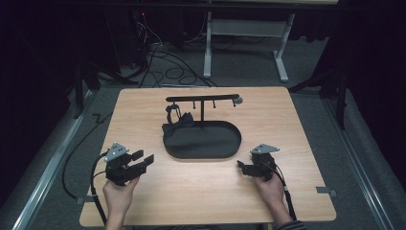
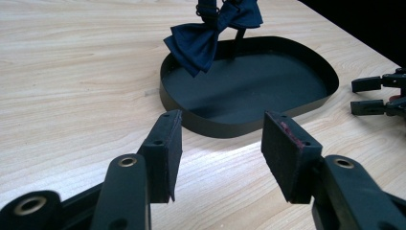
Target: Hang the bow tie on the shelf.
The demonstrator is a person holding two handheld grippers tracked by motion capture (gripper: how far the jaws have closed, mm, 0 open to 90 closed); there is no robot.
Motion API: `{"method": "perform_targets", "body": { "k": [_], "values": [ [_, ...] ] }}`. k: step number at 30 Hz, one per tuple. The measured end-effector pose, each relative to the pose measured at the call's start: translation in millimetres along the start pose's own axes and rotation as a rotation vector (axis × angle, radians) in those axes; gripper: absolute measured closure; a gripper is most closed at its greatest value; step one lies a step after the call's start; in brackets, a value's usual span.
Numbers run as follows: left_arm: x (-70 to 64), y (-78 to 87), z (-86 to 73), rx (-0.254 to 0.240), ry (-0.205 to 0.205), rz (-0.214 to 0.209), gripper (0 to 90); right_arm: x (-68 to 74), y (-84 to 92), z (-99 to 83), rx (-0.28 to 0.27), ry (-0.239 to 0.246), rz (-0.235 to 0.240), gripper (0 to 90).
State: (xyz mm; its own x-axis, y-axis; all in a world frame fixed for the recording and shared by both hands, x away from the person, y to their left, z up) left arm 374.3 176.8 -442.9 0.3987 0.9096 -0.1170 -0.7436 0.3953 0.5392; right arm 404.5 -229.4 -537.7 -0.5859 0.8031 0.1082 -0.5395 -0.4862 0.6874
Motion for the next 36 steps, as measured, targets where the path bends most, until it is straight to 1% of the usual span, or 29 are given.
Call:
{"method": "perform_targets", "body": {
  "k": [5,12,20,31,36],
  "values": [
    [-0.4,-0.8,-3.8,0.001,0.007,-0.003,49.3,0.1,0.0,0.0,0.000,0.000,0.000,29.3],
    [0.0,-2.0,-8.7,0.004,0.025,-0.016,49.3,0.1,0.0,0.0,0.000,-0.001,0.001,29.3],
    [-1.5,-4.5,-12.3,0.012,0.027,-0.022,49.3,0.1,0.0,0.0,0.000,-0.001,0.000,29.3],
    [-6.6,-13.7,-23.3,0.033,0.041,-0.039,49.2,0.1,0.0,0.0,0.000,-0.001,0.000,29.3],
    [-9.4,-18.2,-27.1,0.044,0.034,-0.036,49.0,0.1,0.0,0.0,0.000,-0.001,0.000,29.3]
  ]
}}
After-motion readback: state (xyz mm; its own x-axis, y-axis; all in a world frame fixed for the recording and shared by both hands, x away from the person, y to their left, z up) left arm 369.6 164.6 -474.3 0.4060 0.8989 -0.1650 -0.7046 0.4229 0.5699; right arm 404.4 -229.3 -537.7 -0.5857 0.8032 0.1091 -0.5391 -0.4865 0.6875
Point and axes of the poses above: each handheld gripper's, and its own axes: y roughly backward along the jaws, z roughly out of its top, x roughly to its left, the point moved 5 cm from there along -y, roughly forward along the jaws, and after that the axes turned 10 degrees about z, right-handed, at the moved point
